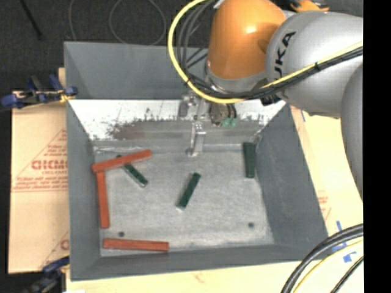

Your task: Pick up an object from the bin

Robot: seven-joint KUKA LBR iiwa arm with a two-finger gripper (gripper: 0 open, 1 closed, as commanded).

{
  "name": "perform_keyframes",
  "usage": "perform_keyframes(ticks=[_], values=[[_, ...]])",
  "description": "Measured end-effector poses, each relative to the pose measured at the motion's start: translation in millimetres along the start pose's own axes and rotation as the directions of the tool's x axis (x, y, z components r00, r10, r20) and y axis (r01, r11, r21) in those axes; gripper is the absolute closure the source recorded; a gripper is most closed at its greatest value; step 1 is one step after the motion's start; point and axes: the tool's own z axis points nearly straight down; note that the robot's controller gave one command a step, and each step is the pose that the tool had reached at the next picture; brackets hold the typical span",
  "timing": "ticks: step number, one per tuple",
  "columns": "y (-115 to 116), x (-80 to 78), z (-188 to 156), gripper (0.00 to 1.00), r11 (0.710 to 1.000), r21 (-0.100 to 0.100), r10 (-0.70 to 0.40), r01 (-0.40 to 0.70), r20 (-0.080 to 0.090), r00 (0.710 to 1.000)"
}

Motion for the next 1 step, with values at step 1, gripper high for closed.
perform_keyframes(ticks=[1], values=[[-51.1, 47.0, 144.7, 0.00, 1.000, 0.002, 0.010, -0.010, -0.011, 1.000]])
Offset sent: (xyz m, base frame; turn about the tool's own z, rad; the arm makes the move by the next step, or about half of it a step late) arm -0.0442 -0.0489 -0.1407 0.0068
